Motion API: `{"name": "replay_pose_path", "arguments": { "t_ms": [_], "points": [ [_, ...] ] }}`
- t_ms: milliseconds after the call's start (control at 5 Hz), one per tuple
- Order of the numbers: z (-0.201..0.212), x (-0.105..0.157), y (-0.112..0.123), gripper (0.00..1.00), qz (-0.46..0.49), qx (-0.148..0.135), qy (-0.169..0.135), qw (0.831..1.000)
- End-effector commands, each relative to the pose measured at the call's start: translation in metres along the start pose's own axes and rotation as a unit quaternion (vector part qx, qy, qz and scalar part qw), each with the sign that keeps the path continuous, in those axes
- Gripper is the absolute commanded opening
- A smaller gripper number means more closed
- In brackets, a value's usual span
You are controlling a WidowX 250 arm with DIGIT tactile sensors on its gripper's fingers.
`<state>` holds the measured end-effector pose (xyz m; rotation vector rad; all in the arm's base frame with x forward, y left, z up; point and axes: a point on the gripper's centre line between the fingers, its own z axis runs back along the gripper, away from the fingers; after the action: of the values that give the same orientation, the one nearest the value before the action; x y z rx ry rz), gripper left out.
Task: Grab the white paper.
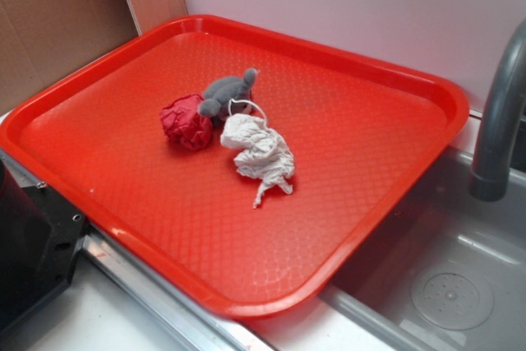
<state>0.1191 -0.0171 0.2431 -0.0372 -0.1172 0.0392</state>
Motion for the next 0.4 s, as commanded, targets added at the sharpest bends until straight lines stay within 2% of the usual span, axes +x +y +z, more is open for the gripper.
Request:
{"name": "replay_pose_path", "arguments": {
  "t_ms": [0, 200],
  "points": [
    [0.0, 0.0, 0.0, 1.0, 0.0, 0.0, 0.0, 1.0],
    [-0.05, 0.042, -0.05, 1.0, -0.135, 0.074, 0.014, 0.988]
  ]
}}
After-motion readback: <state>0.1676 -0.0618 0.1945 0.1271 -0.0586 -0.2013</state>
